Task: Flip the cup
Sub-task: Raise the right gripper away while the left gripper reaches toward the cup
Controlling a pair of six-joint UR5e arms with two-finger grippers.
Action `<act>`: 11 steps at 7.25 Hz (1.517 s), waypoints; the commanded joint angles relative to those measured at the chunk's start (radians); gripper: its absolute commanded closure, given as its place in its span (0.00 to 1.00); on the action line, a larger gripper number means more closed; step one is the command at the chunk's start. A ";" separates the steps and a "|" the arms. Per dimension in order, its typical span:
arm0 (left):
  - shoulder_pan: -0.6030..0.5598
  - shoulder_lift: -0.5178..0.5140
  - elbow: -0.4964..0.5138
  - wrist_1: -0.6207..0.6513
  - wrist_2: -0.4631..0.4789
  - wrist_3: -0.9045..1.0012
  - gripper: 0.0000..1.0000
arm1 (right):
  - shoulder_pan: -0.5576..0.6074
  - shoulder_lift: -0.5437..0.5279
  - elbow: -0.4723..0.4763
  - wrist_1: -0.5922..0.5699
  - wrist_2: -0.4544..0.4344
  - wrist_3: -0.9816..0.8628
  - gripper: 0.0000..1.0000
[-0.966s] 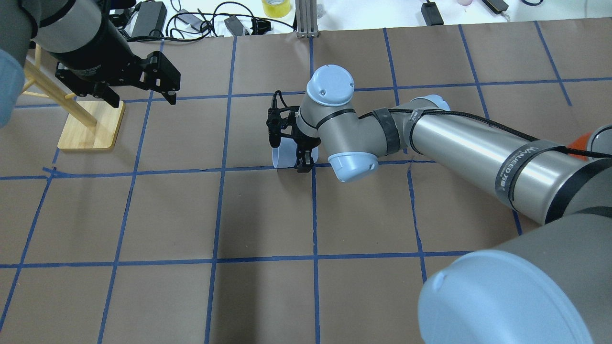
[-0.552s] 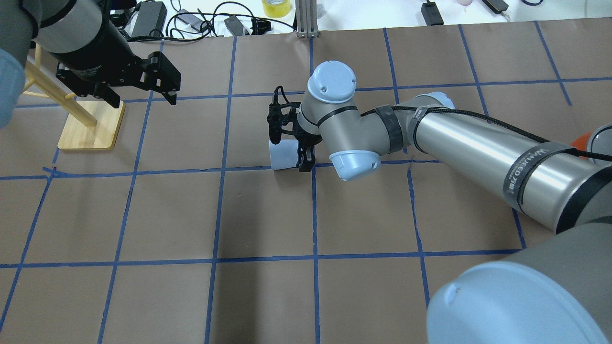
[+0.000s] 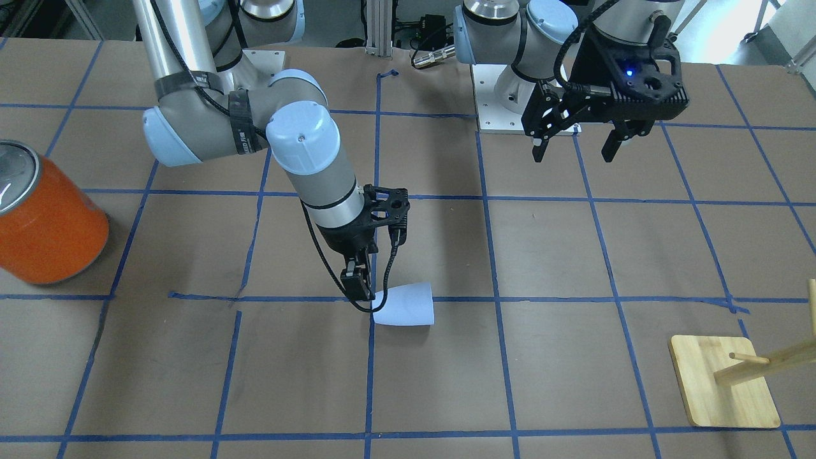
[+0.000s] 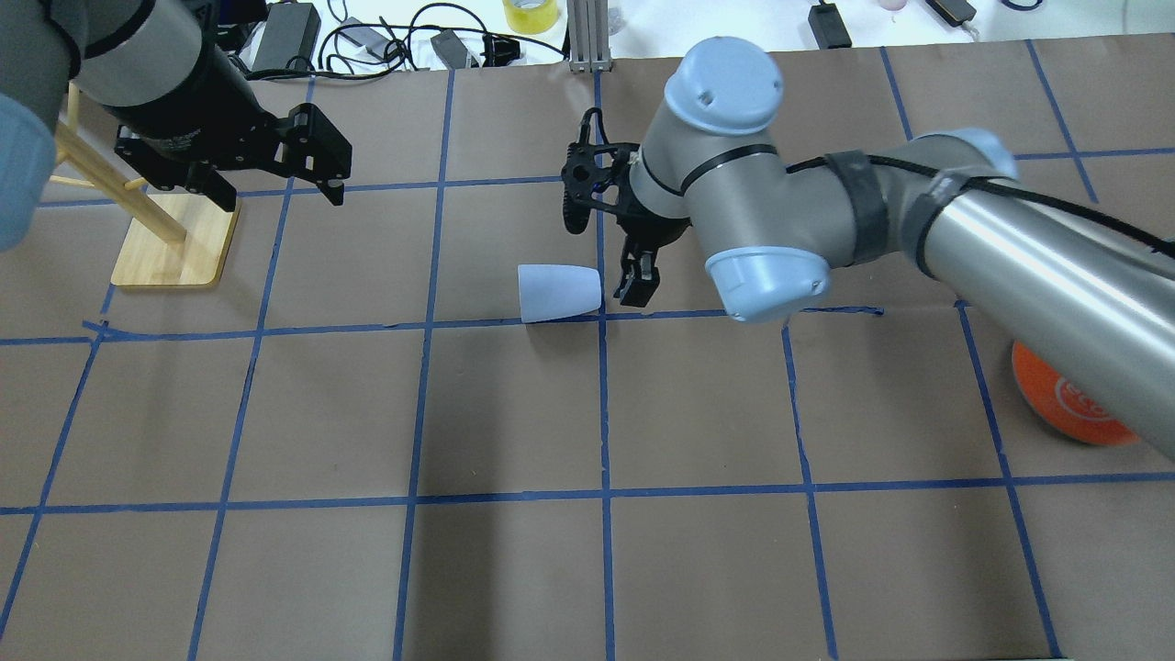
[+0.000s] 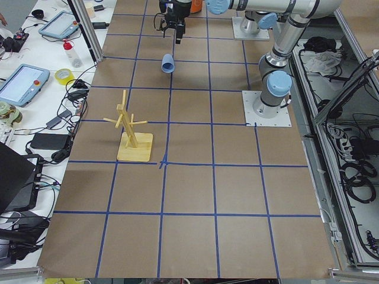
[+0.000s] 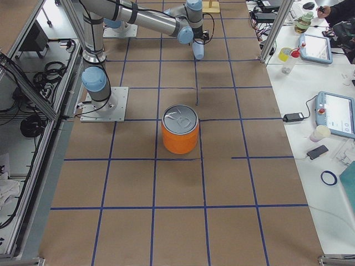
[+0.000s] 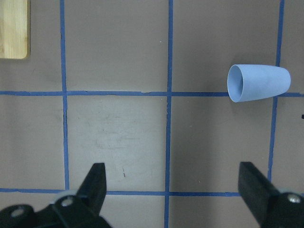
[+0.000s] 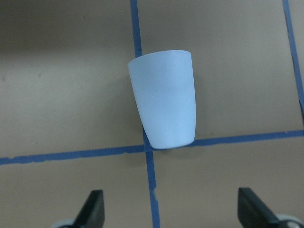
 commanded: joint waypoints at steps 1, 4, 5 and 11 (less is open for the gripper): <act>0.004 -0.009 -0.015 -0.002 -0.063 -0.007 0.00 | -0.134 -0.172 -0.006 0.233 0.009 0.063 0.00; 0.020 -0.125 -0.059 0.140 -0.254 -0.006 0.00 | -0.227 -0.275 -0.028 0.414 -0.009 0.350 0.00; 0.021 -0.176 -0.082 0.181 -0.352 -0.008 0.00 | -0.235 -0.286 -0.054 0.477 -0.034 0.503 0.00; 0.020 -0.424 -0.210 0.440 -0.572 -0.008 0.00 | -0.227 -0.230 -0.336 0.689 -0.139 1.259 0.00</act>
